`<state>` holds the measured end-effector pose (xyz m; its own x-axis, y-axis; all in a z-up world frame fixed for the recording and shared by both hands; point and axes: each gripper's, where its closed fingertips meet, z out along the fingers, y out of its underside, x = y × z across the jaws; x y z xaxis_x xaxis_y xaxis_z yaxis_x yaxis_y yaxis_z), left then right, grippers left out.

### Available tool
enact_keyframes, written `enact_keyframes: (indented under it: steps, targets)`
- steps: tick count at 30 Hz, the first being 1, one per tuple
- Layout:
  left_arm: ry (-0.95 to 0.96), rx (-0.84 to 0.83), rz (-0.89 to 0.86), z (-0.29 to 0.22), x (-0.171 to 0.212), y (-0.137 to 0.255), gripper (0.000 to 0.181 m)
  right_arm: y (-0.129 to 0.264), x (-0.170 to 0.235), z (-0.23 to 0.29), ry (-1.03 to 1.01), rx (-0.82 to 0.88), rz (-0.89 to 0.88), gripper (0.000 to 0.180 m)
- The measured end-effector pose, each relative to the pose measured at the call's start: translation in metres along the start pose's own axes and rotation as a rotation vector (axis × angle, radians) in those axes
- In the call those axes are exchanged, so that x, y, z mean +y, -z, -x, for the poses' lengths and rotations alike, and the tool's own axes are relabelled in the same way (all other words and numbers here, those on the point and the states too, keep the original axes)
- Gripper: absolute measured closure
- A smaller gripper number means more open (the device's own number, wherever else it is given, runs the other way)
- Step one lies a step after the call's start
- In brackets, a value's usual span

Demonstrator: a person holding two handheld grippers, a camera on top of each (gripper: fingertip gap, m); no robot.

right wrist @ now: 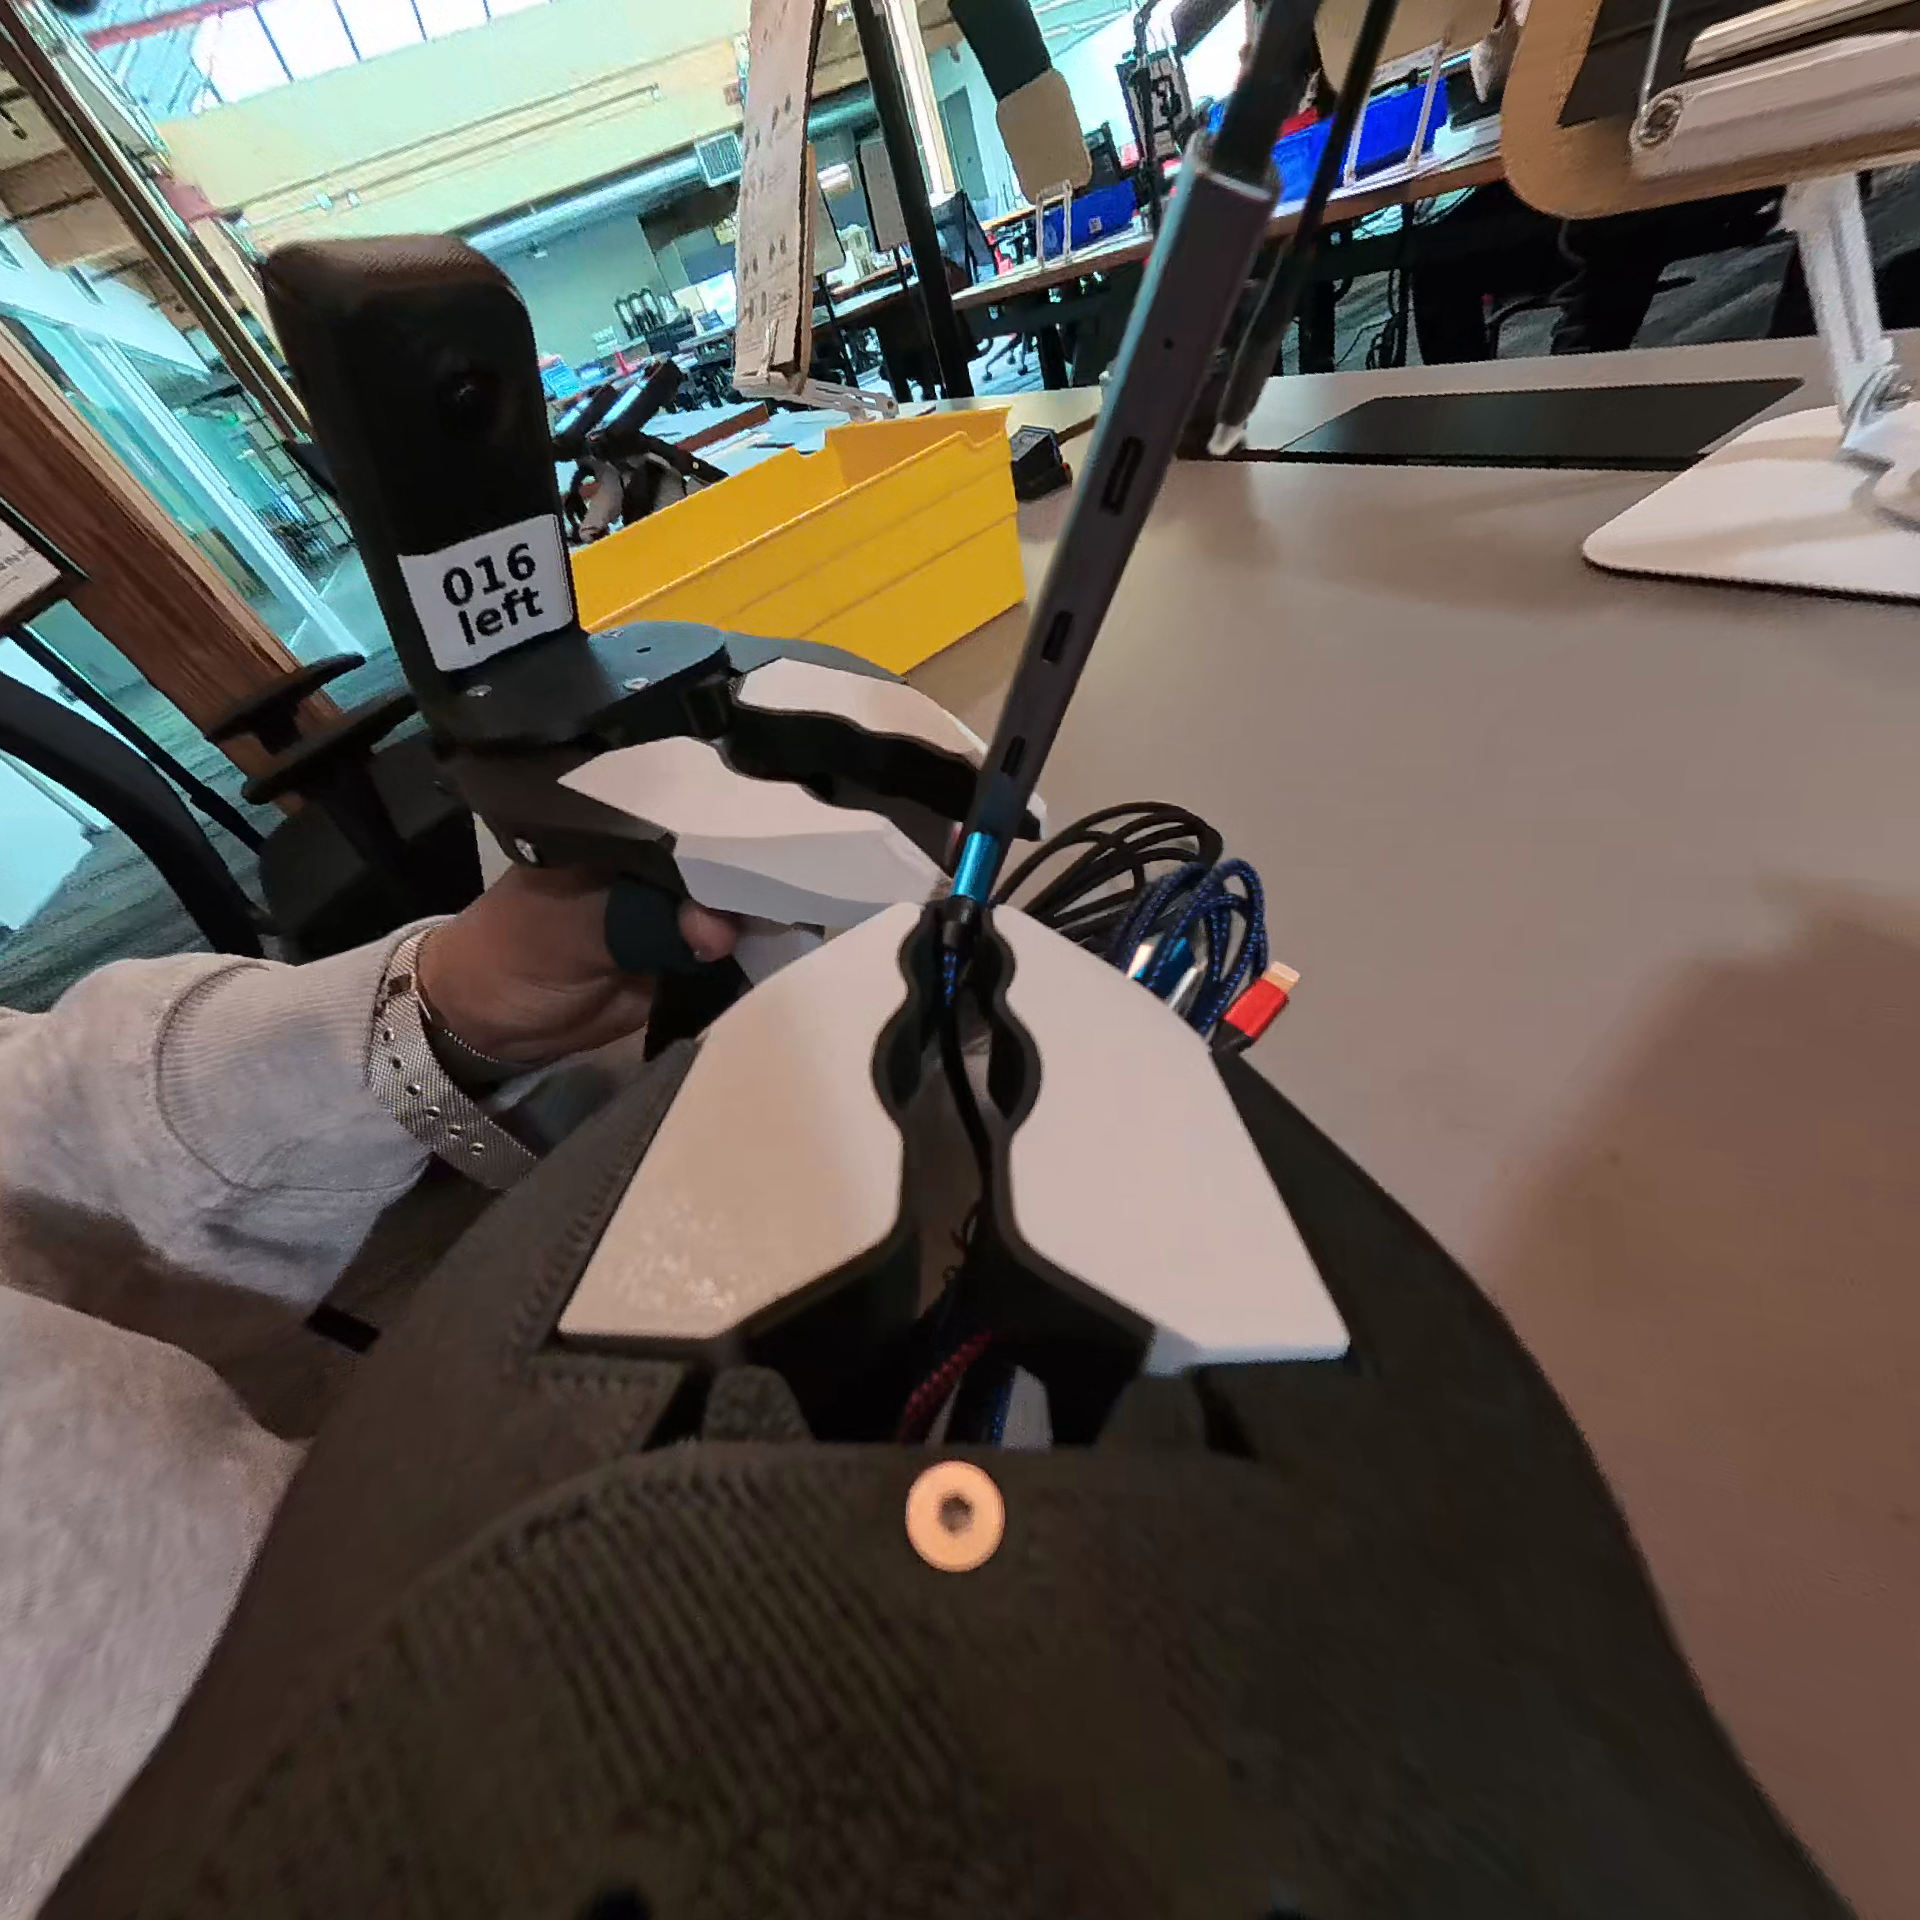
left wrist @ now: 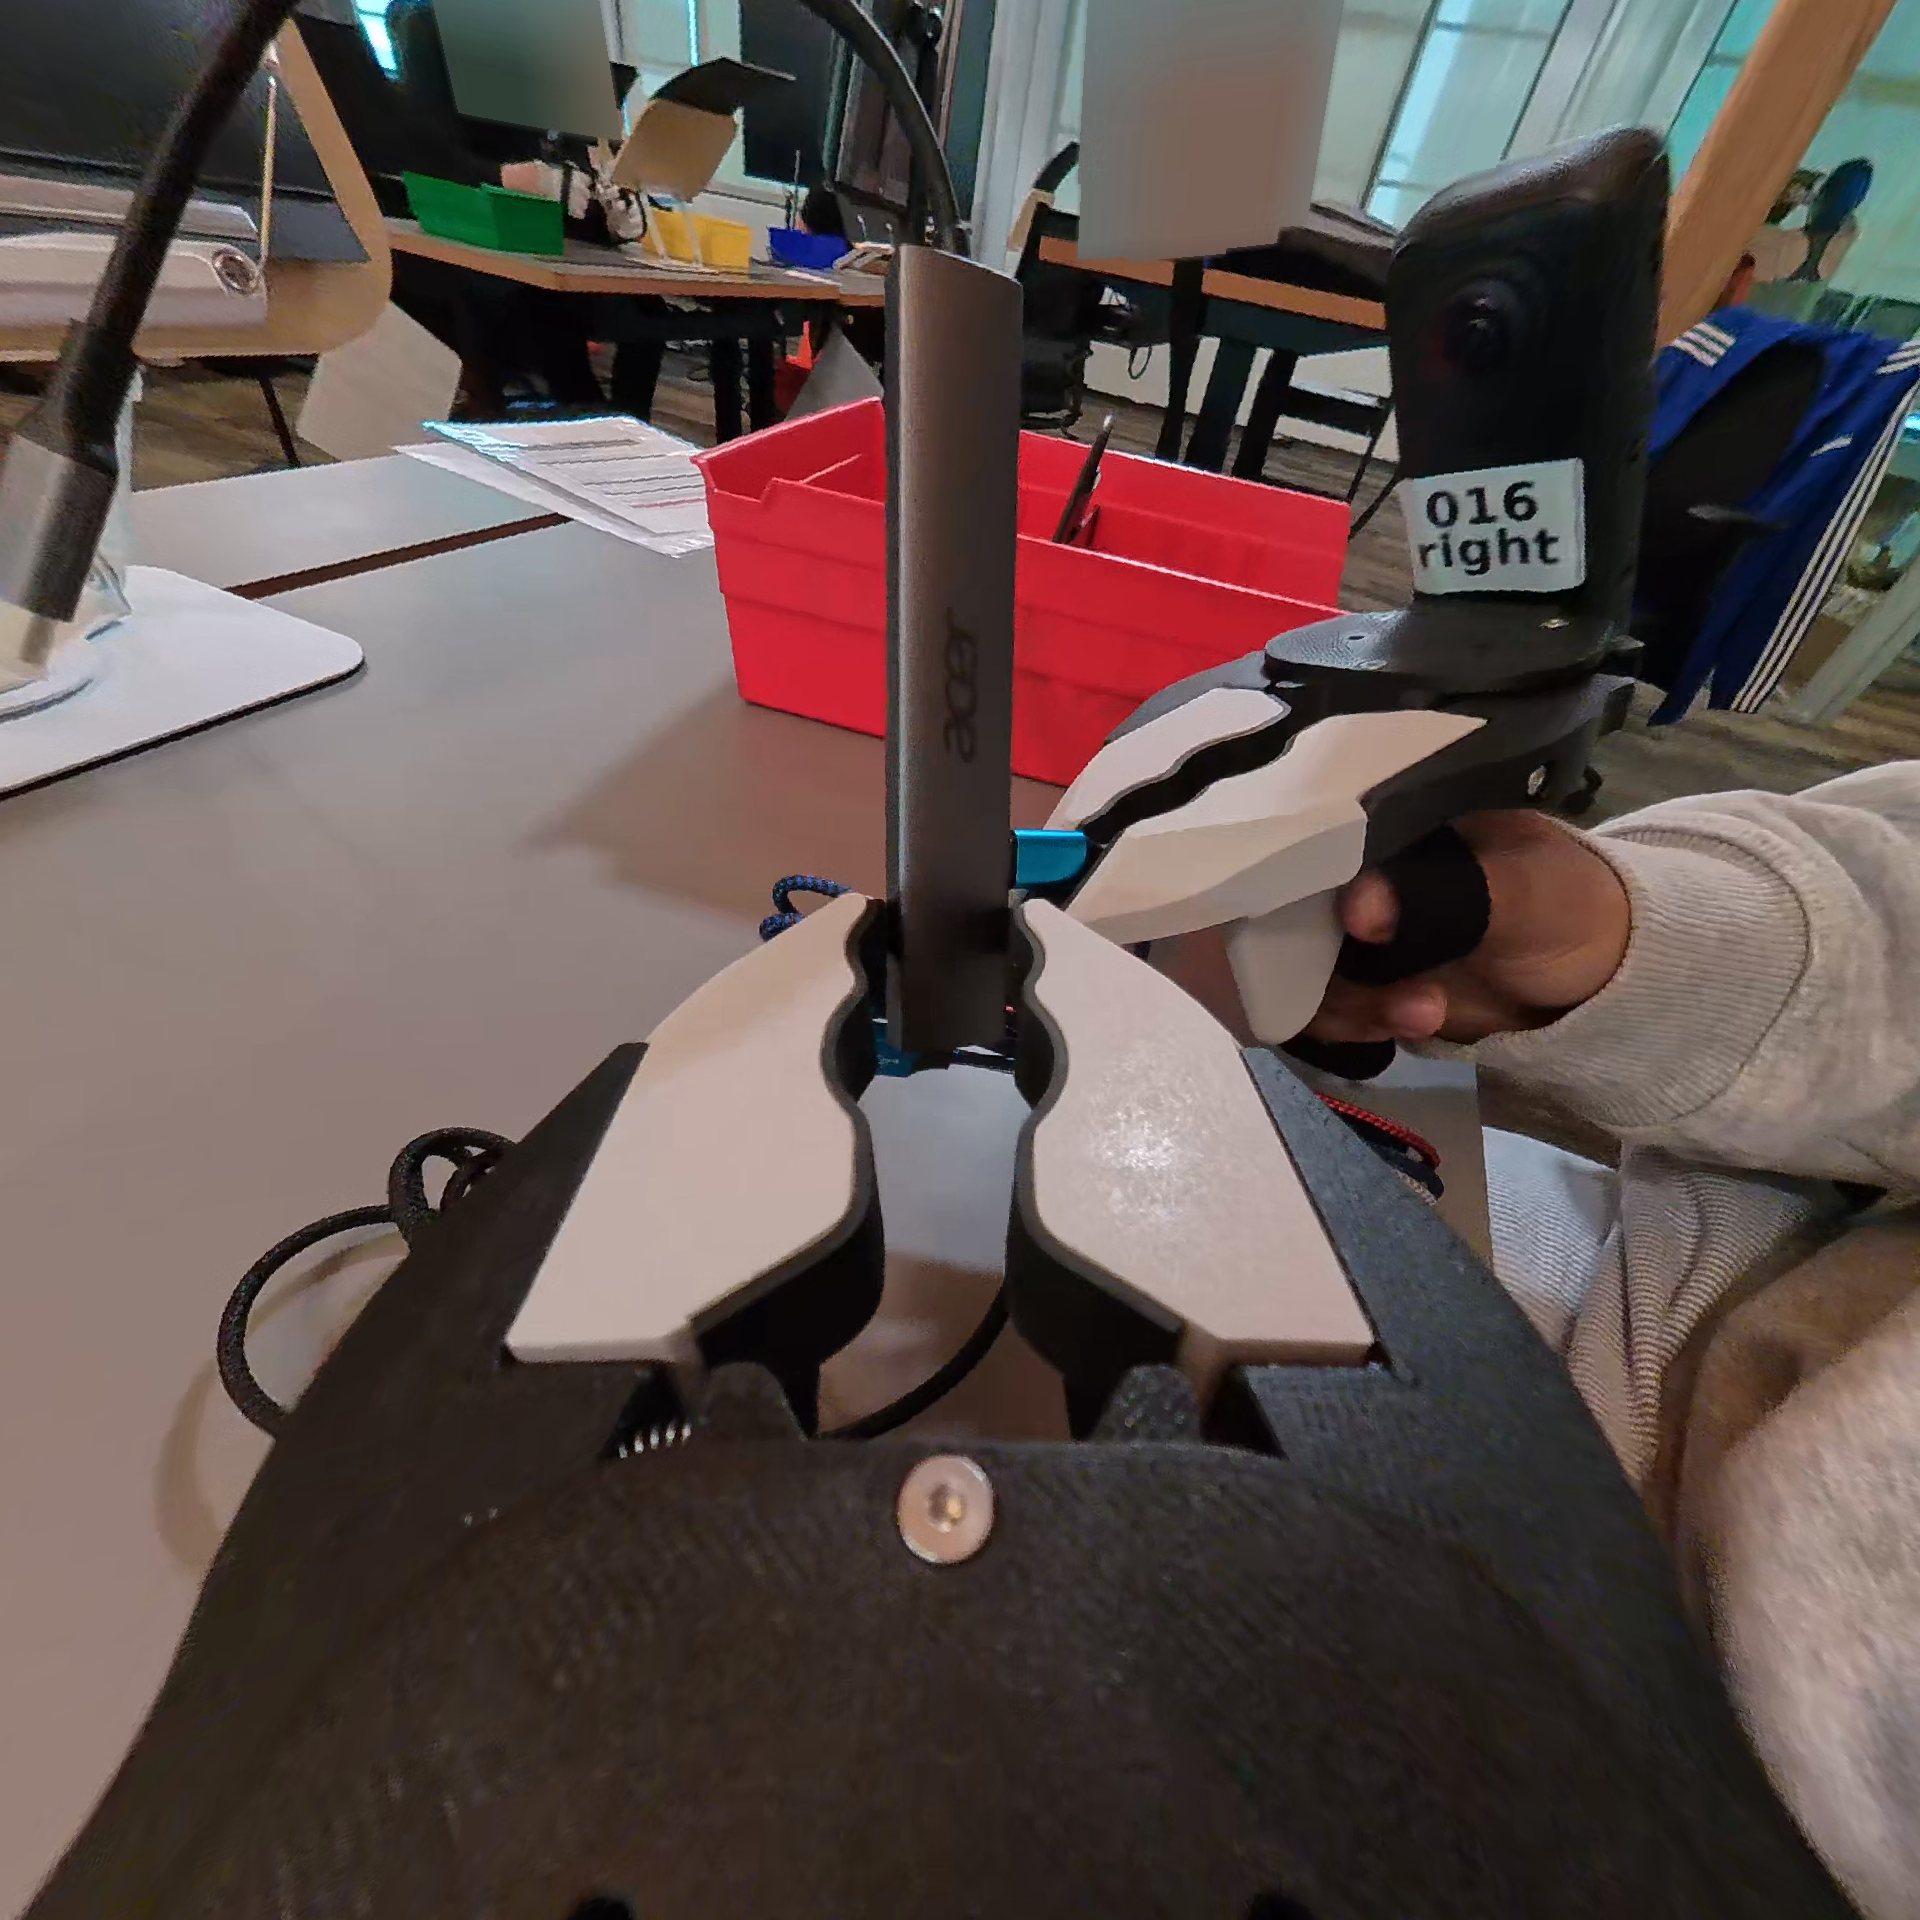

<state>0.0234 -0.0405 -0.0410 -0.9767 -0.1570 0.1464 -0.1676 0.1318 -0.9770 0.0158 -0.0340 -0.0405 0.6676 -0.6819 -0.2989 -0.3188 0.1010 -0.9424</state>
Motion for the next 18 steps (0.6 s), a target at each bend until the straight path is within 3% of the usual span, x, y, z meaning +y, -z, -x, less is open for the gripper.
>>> enact_keyframes:
  steps: [7,13,18]
  targets:
    - [0.031,-0.072,-0.109,0.014,-0.016,0.011,0.15,0.007,-0.009,-0.014,-0.238,-0.036,-0.094,0.174]
    - [-0.282,-0.226,0.017,0.016,-0.005,0.007,0.144,0.012,-0.015,-0.021,-0.323,-0.047,-0.154,0.174]
    - [-0.355,-0.253,0.086,0.013,0.005,-0.003,0.141,0.01,-0.014,-0.018,-0.319,-0.043,-0.148,0.174]
